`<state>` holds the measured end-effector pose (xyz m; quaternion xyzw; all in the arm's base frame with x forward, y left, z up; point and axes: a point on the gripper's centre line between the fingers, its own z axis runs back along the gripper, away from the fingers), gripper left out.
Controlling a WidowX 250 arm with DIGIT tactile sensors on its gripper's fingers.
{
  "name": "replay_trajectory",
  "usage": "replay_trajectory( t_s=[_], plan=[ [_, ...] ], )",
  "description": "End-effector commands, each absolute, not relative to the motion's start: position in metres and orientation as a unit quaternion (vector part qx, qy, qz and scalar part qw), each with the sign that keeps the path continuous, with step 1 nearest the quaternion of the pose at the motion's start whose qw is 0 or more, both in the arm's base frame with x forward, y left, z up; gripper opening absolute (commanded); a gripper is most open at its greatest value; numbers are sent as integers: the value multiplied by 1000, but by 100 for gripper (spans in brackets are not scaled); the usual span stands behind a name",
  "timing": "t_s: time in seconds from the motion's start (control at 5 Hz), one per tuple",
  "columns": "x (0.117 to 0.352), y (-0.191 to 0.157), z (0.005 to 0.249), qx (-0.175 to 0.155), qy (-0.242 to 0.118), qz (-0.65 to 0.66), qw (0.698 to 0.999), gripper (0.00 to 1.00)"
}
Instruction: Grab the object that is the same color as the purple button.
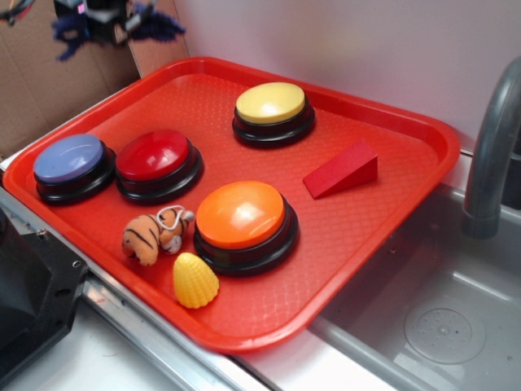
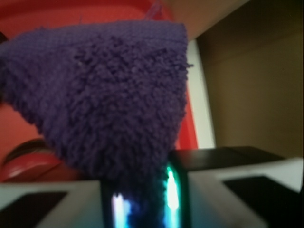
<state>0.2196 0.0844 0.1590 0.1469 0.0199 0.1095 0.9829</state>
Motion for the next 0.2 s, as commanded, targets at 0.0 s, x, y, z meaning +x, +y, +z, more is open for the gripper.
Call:
replay_trajectory(
  t_s=[0.0],
  plan=[
    [205, 34, 227, 84, -46, 21, 995, 0]
  ],
)
